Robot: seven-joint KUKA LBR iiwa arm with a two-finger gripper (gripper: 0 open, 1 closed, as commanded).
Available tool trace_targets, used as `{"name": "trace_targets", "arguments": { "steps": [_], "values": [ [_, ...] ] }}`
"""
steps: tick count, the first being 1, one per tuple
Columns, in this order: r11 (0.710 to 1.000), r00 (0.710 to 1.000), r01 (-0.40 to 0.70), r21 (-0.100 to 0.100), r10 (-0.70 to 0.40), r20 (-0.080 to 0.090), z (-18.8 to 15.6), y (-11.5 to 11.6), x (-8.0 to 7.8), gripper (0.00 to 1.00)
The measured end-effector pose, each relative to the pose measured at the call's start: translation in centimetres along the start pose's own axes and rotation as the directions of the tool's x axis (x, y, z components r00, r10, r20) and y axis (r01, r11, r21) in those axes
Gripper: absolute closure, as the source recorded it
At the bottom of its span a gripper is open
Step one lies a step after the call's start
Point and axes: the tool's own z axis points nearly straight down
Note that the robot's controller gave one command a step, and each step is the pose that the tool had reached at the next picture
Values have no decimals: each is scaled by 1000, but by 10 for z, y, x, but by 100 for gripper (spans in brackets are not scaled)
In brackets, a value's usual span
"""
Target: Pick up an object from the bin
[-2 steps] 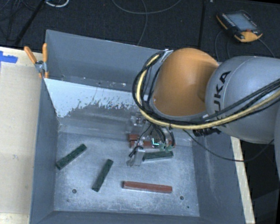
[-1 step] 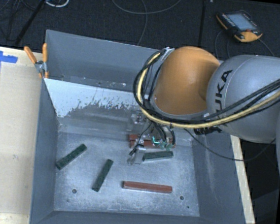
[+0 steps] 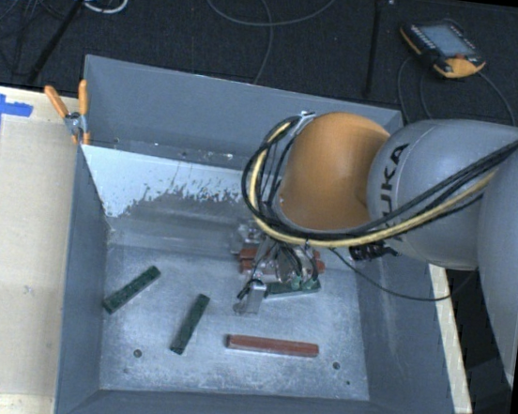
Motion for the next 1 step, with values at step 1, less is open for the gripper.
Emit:
{"name": "trace_targets", "arguments": {
  "steps": [1],
  "values": [
    [998, 998, 64, 0, -64, -7, 41, -39, 1, 0]
  ]
}}
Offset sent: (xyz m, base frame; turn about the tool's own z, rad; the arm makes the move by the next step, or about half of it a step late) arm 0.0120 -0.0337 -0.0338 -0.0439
